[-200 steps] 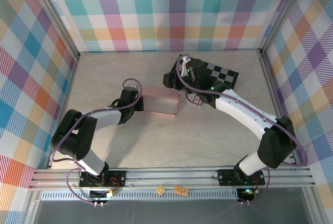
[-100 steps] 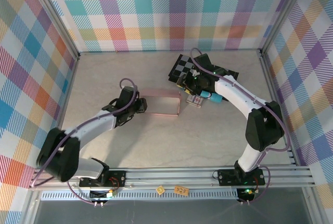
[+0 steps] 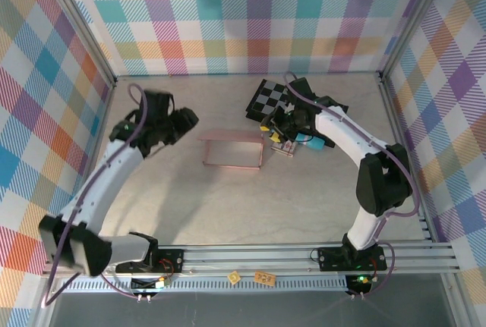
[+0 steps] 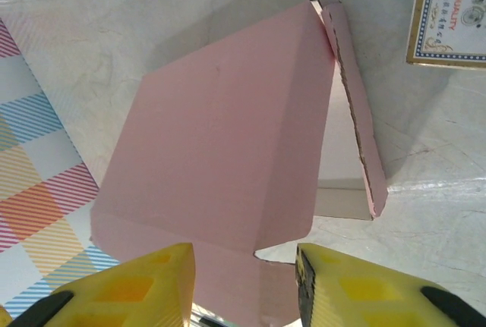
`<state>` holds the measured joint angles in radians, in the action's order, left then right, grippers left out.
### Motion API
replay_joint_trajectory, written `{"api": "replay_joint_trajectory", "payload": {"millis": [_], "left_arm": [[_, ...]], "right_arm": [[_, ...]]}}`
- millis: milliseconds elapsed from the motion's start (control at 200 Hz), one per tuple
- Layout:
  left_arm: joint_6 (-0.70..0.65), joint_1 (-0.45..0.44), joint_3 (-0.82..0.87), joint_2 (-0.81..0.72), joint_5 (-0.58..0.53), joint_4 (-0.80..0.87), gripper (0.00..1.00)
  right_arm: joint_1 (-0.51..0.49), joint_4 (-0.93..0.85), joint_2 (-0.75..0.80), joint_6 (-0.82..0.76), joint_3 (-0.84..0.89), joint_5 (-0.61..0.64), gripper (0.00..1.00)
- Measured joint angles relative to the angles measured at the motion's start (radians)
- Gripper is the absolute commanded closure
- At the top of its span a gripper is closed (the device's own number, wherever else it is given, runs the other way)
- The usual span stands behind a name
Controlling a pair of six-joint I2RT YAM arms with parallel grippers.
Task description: Fold the paper box
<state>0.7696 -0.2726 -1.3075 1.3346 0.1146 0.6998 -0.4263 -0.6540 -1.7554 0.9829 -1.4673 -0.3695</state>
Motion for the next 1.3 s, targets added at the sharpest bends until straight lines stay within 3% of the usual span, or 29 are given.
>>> {"api": "replay_joint_trajectory", "payload": {"millis": [125,345,740,1300], "left_arm": [[-0.038,0.035,-0.152,0.208,0.076,0.061,0.51],[-0.093,0.051,-0.163,0.386,0.187,0.081,0.53],[-0.112,0.058,-0.093,0.412,0.298,0.000,0.65],[-0.108,0.056,-0.002,0.412,0.315,-0.058,0.72]], "right_arm": [[0.014,-0.011,-0.034,-0.003,-0.041,-0.037,0.56],[0.018,-0.031,-0.136,-0.010,-0.078,-0.089,0.54],[0.018,-0.046,-0.201,-0.027,-0.121,-0.143,0.60],[0.022,-0.045,-0.213,-0.041,-0.114,-0.148,0.66]]}}
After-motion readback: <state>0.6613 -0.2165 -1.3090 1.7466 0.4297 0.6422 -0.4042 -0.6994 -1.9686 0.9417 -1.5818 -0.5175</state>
